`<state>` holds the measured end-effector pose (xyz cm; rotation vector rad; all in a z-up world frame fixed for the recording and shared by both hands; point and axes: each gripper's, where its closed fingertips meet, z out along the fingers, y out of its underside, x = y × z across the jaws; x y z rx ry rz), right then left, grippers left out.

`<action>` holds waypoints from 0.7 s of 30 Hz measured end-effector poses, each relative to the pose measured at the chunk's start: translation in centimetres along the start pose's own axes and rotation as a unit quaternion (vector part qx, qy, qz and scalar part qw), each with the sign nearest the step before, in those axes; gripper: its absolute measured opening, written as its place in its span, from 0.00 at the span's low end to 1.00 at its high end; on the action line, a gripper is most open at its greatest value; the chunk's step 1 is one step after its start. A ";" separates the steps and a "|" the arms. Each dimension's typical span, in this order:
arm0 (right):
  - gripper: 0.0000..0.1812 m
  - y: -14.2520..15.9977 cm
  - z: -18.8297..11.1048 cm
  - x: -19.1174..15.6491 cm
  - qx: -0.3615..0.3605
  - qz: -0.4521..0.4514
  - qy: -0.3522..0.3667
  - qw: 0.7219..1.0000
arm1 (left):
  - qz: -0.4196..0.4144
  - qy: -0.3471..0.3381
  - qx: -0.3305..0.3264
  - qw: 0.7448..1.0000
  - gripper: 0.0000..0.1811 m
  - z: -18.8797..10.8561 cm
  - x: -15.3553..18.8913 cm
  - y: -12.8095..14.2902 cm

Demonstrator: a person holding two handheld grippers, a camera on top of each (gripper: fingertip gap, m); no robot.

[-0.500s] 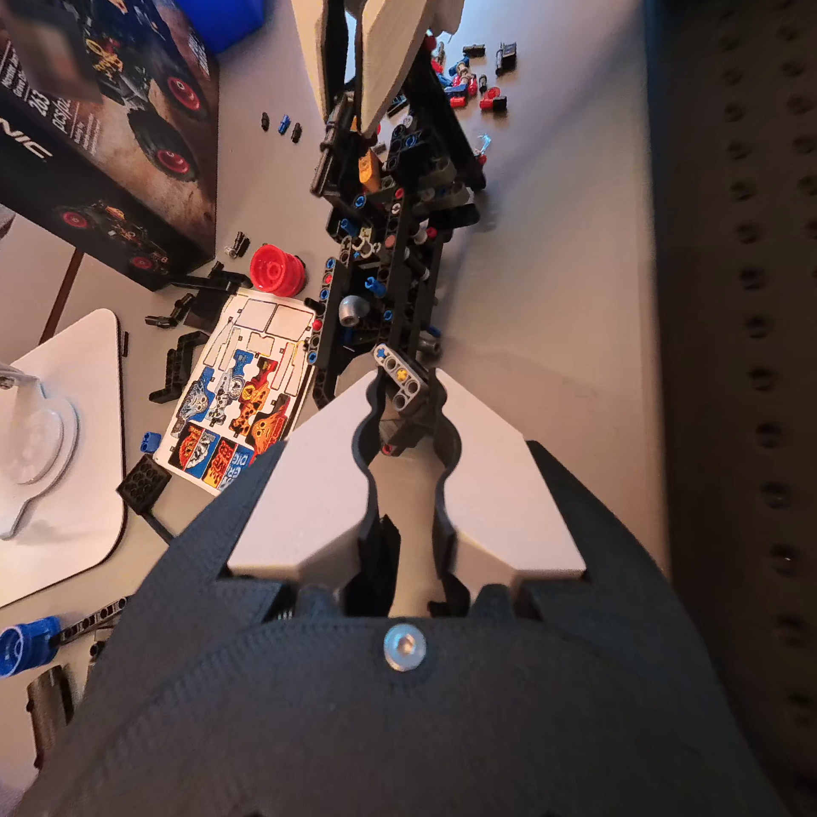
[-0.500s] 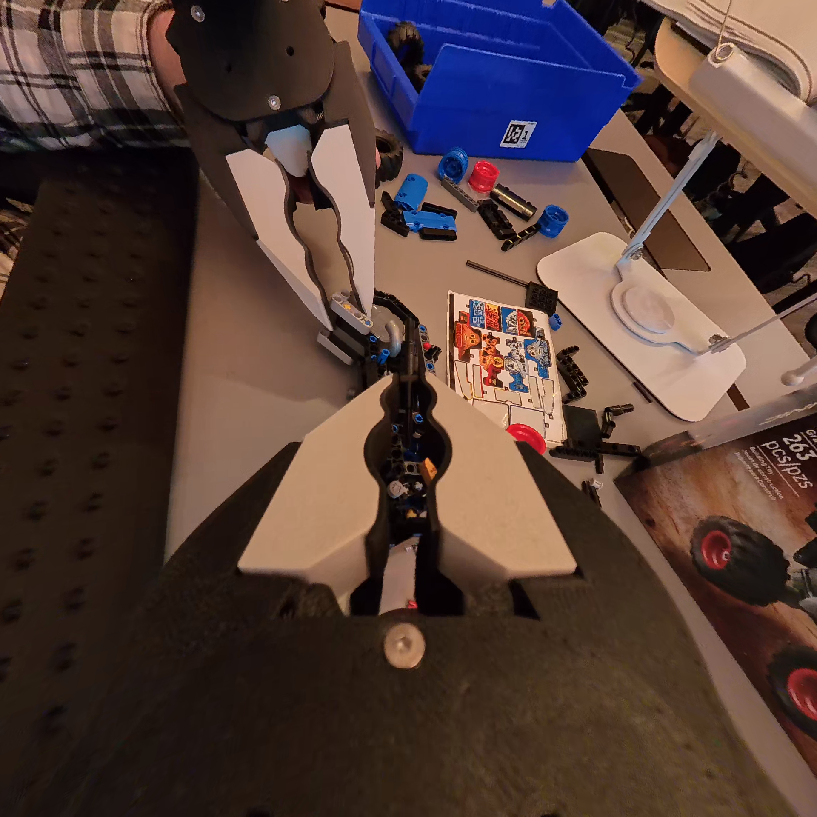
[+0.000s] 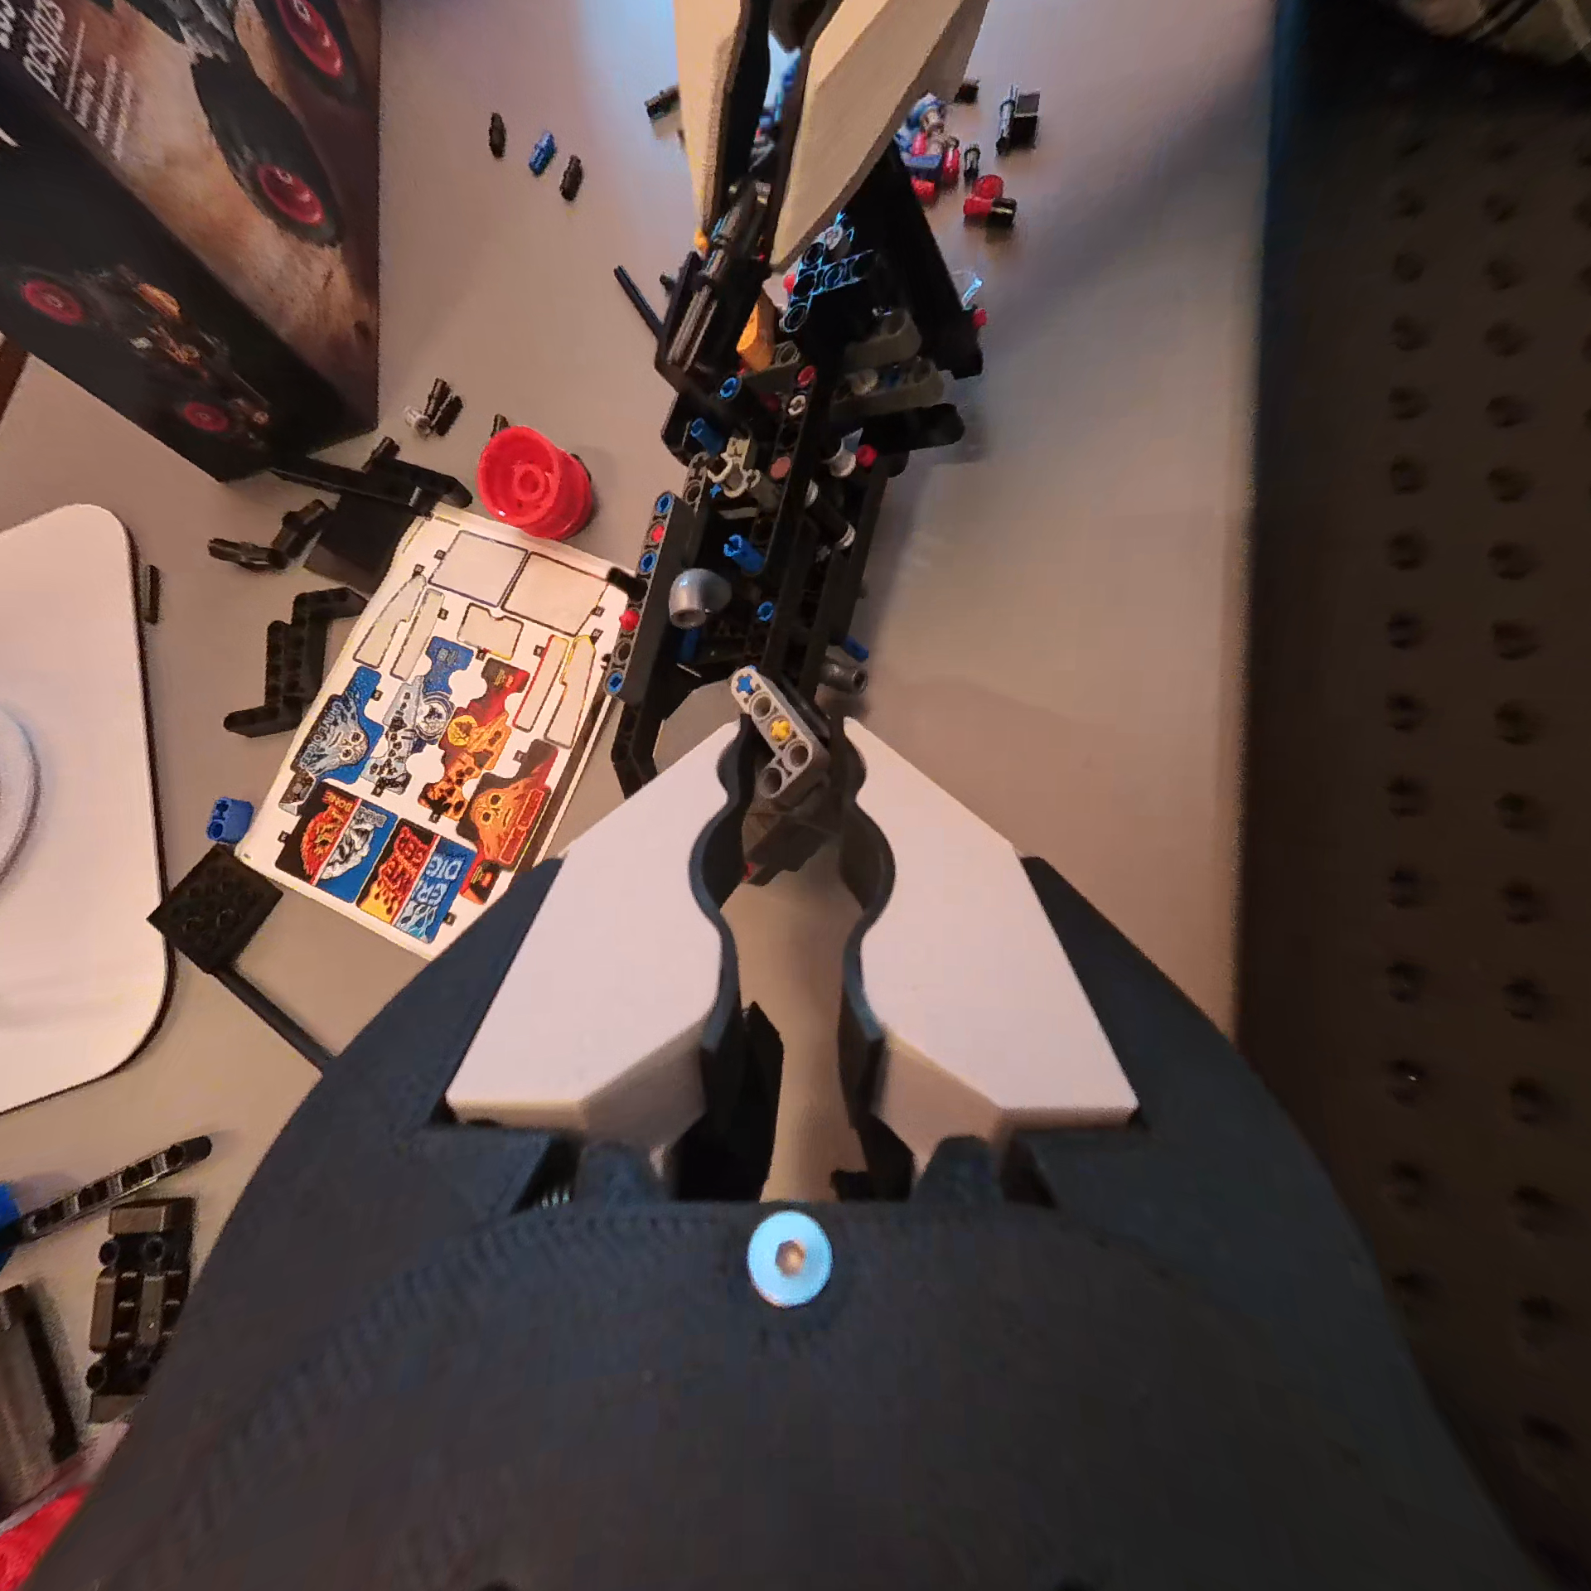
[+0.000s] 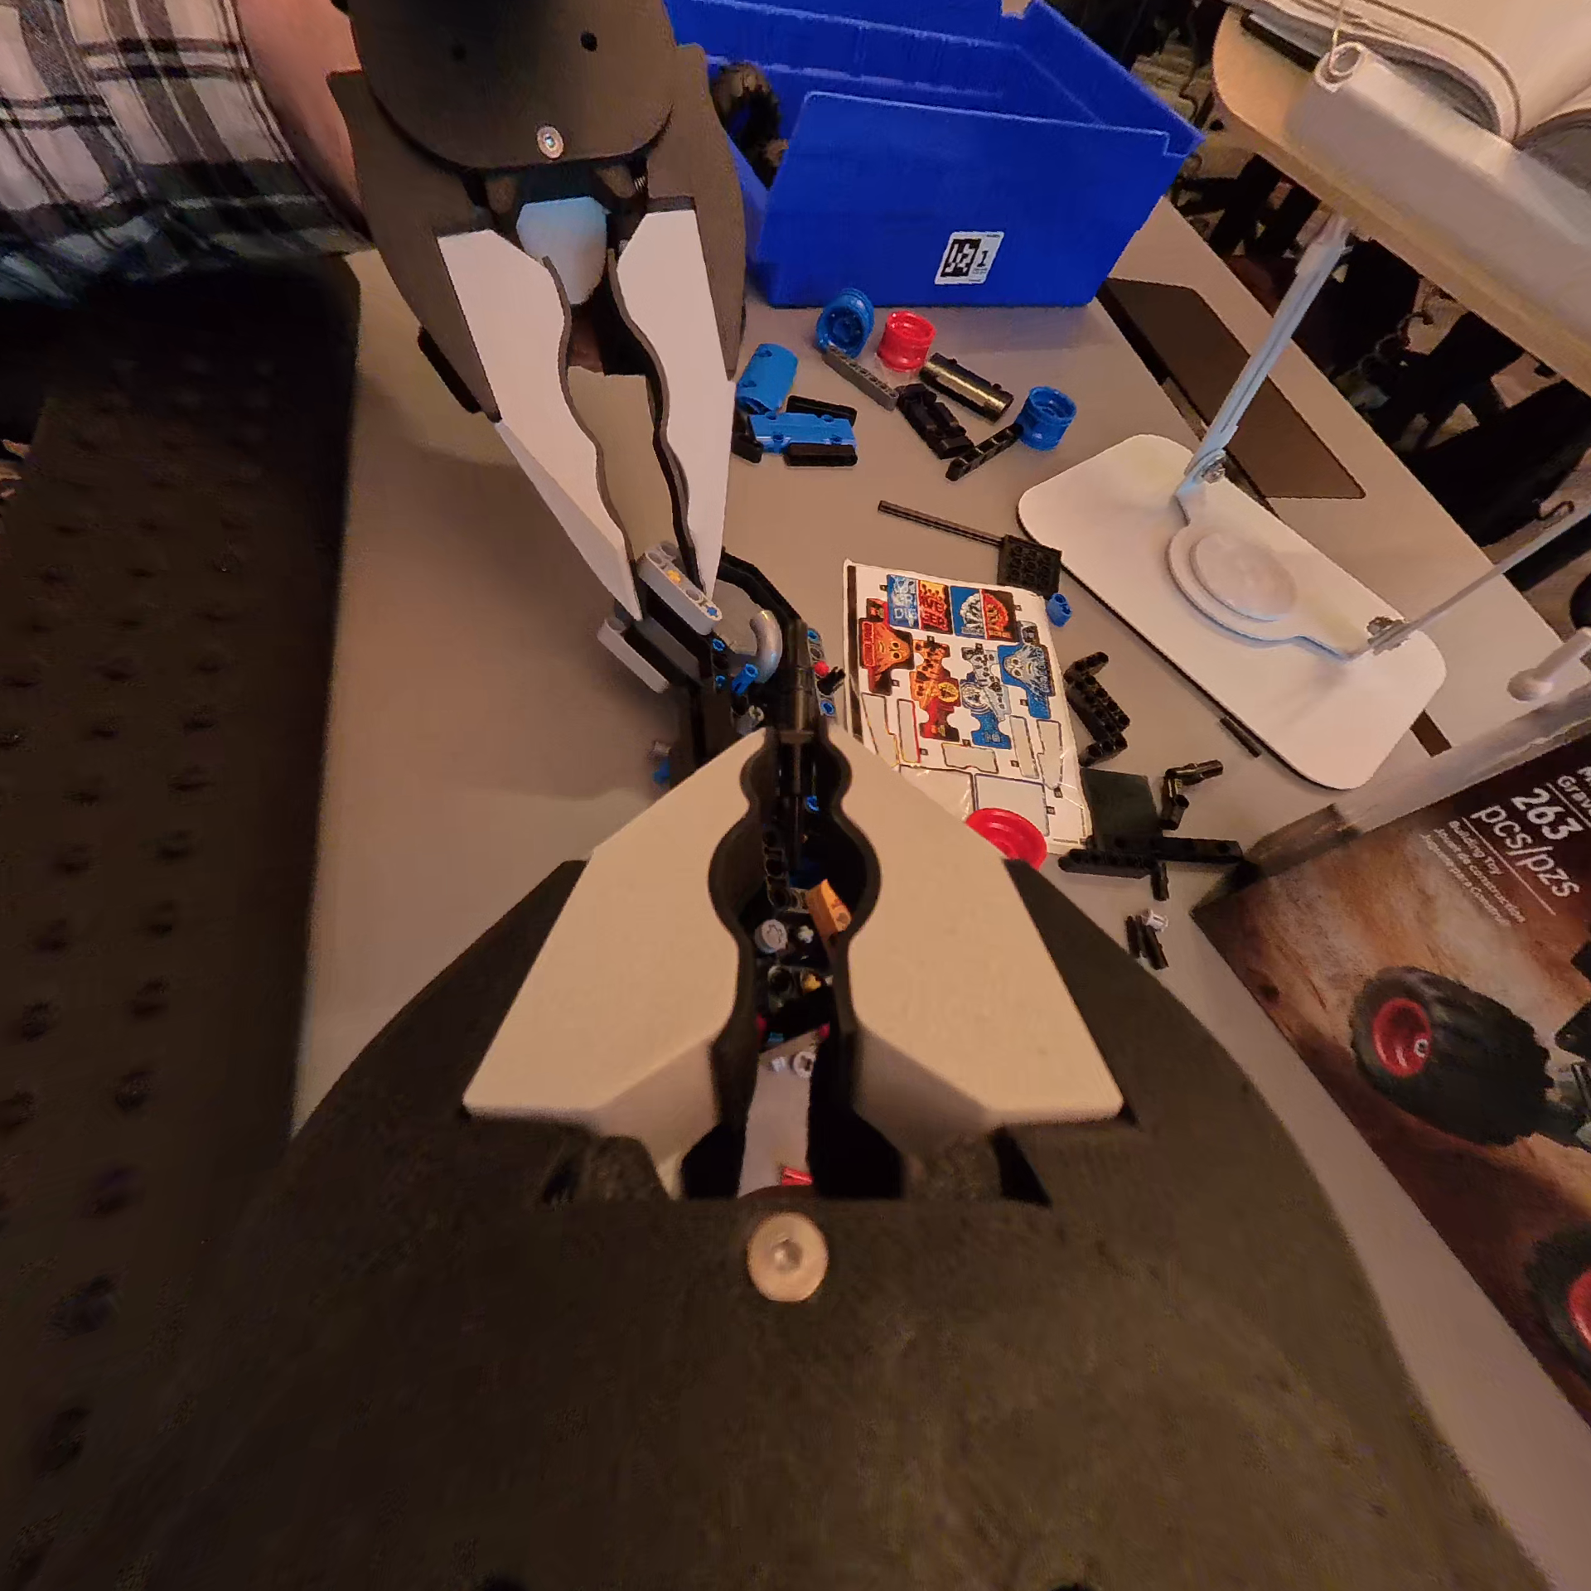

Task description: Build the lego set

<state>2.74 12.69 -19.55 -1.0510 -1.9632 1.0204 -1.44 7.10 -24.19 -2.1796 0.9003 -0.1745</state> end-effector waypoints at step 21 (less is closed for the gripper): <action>0.03 0.8 0.4 1.6 0.003 0.031 0.016 0.999 | -0.060 0.124 -0.069 0.988 0.09 -0.6 0.9 -0.7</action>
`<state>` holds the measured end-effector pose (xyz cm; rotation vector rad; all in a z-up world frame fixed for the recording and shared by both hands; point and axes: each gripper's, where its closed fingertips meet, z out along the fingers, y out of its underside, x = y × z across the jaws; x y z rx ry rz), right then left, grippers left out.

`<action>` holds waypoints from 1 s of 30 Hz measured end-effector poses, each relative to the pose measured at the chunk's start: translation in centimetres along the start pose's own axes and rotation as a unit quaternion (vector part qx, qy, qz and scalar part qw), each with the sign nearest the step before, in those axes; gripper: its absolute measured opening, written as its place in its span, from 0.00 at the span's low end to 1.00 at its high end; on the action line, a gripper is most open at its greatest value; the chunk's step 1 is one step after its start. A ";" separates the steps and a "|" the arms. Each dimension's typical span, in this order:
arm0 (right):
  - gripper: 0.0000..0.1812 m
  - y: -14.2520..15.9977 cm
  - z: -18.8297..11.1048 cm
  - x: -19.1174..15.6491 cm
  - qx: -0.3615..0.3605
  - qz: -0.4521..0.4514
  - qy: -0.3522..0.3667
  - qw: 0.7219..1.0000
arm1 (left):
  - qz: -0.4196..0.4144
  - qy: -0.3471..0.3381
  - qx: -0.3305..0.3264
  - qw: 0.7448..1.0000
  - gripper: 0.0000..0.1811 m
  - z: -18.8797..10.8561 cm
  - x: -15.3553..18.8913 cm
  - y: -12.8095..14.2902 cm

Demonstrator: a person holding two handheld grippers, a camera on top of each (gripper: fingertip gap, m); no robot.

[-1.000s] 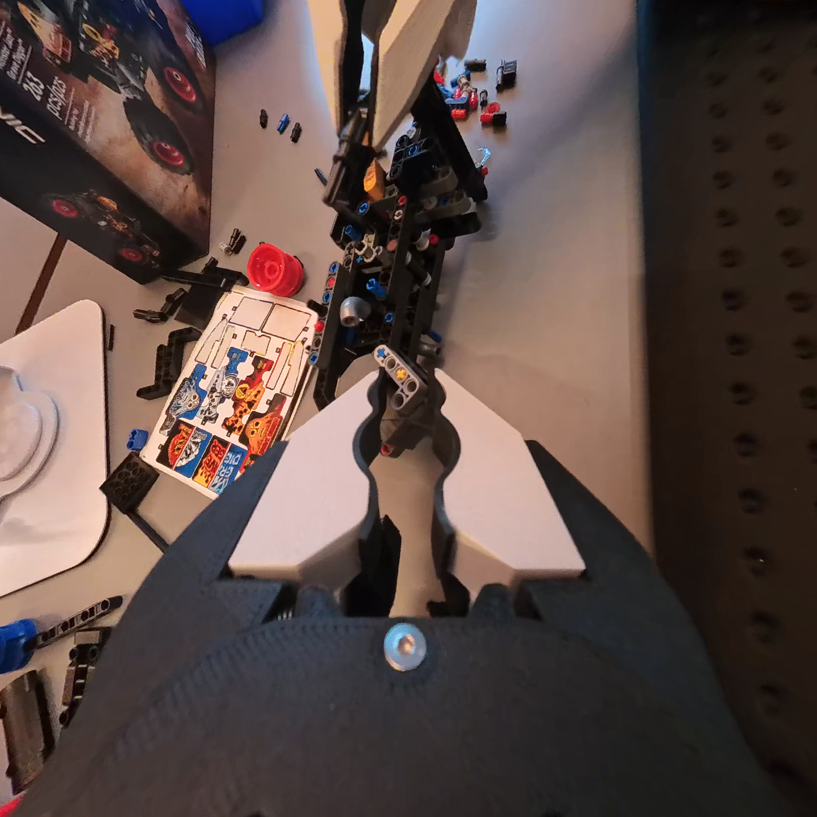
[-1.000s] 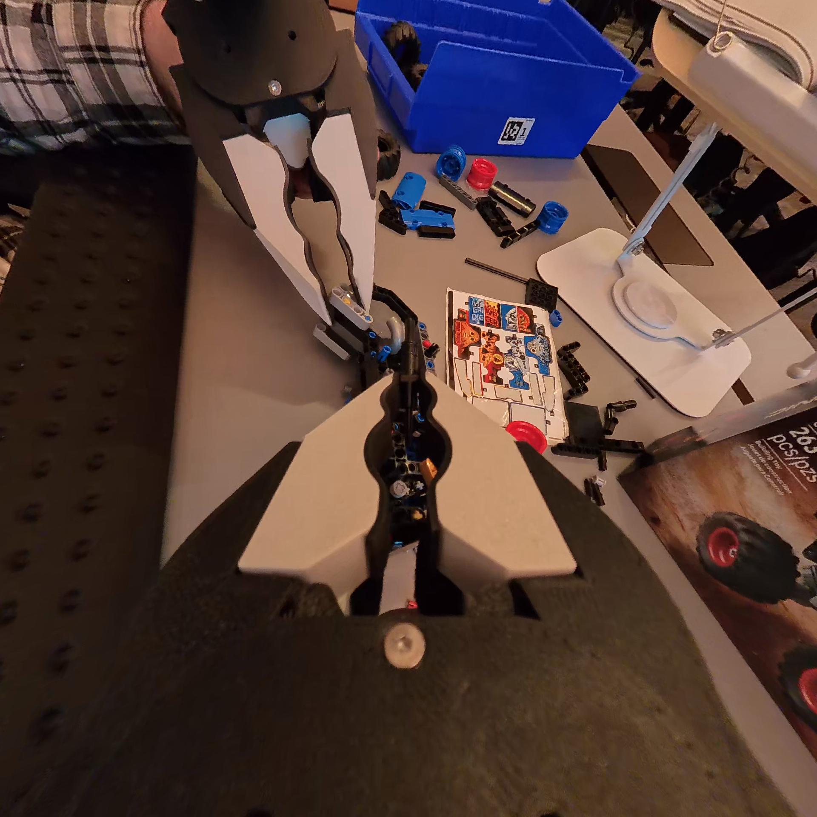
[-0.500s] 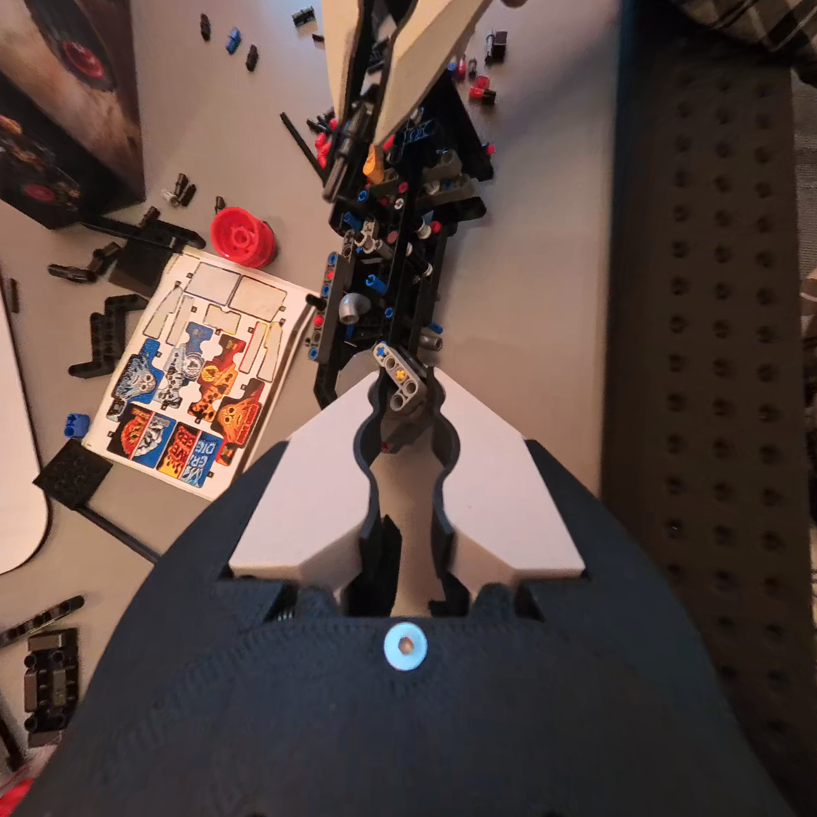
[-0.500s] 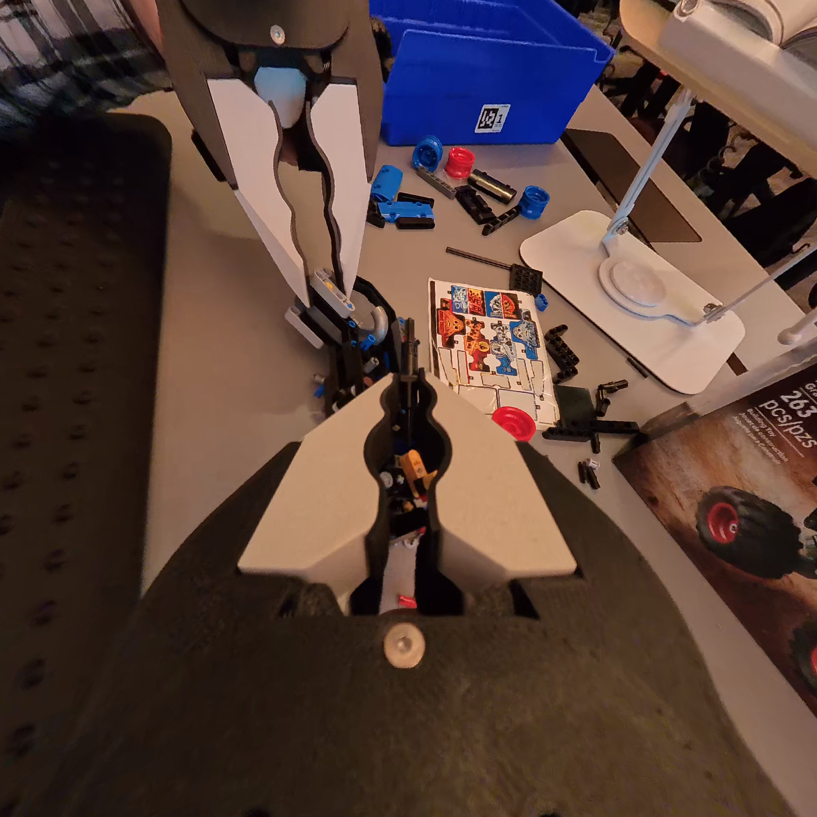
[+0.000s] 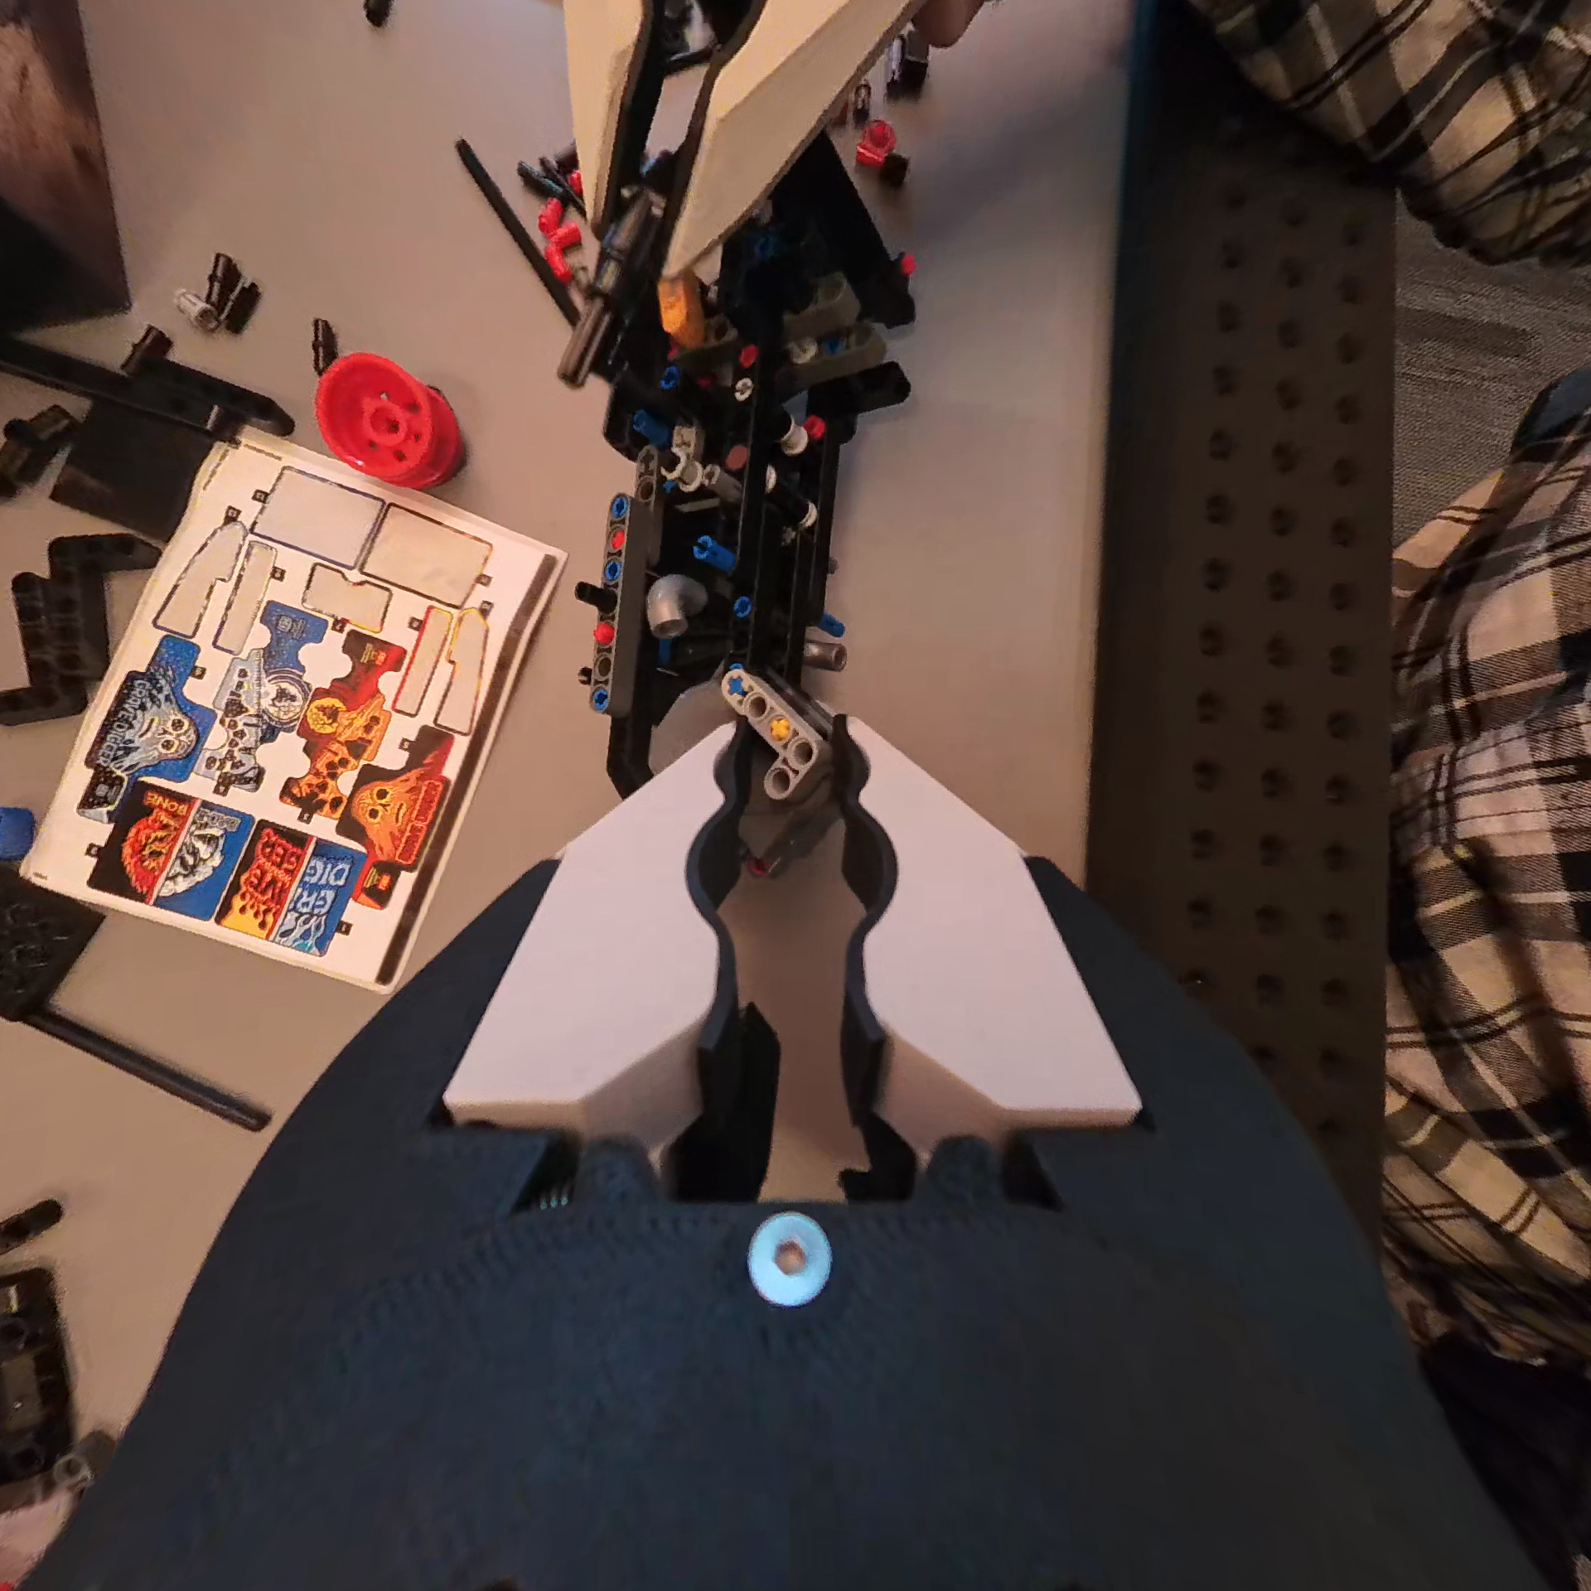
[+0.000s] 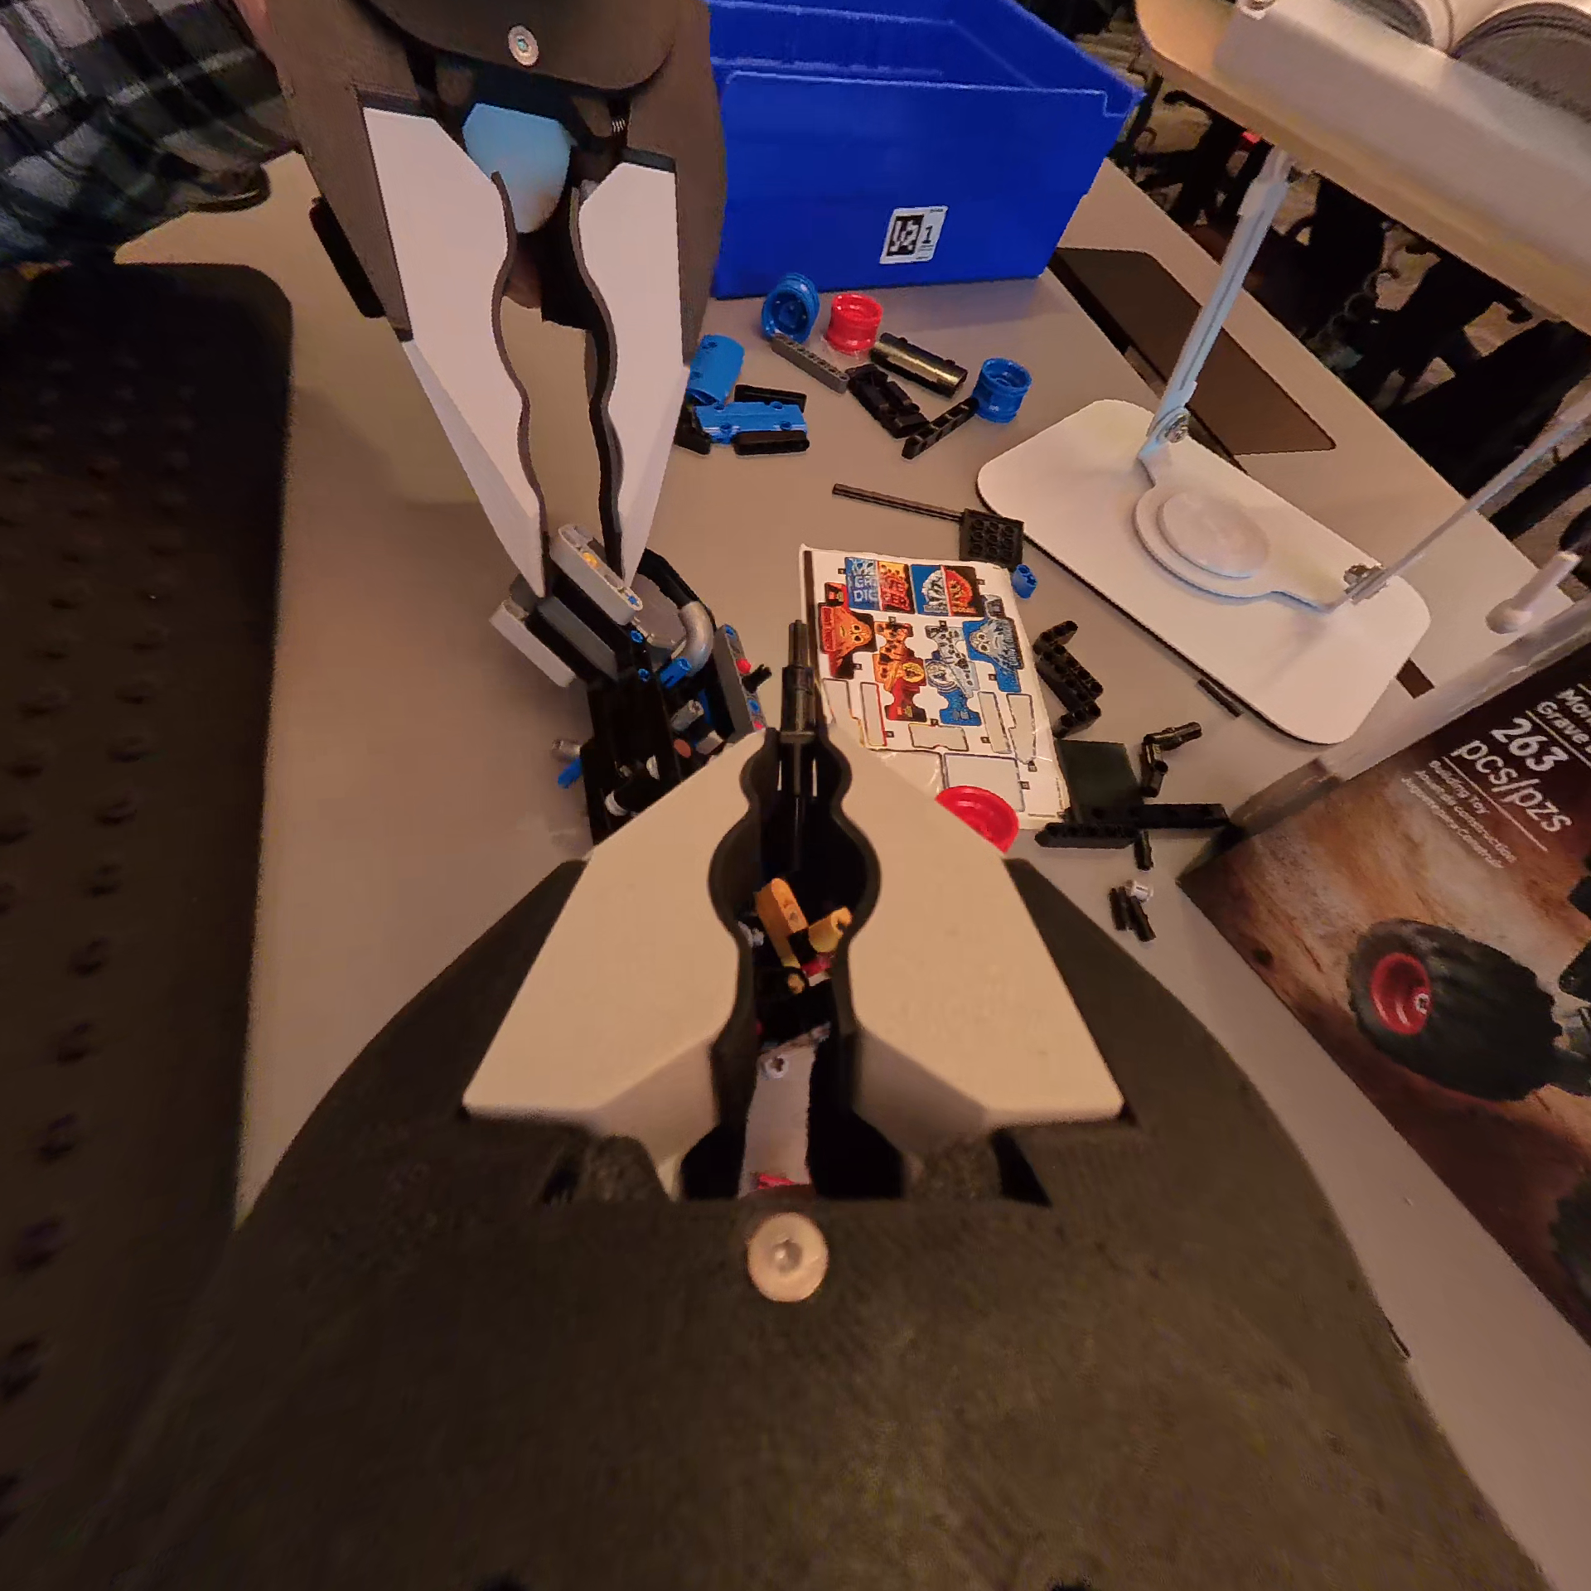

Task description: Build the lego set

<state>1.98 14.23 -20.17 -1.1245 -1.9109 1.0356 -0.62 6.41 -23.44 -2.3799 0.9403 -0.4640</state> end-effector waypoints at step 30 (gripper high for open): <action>0.03 2.9 2.3 2.4 -0.033 0.036 0.027 0.998 | -0.052 0.012 0.041 0.998 0.31 2.5 -5.2 -1.4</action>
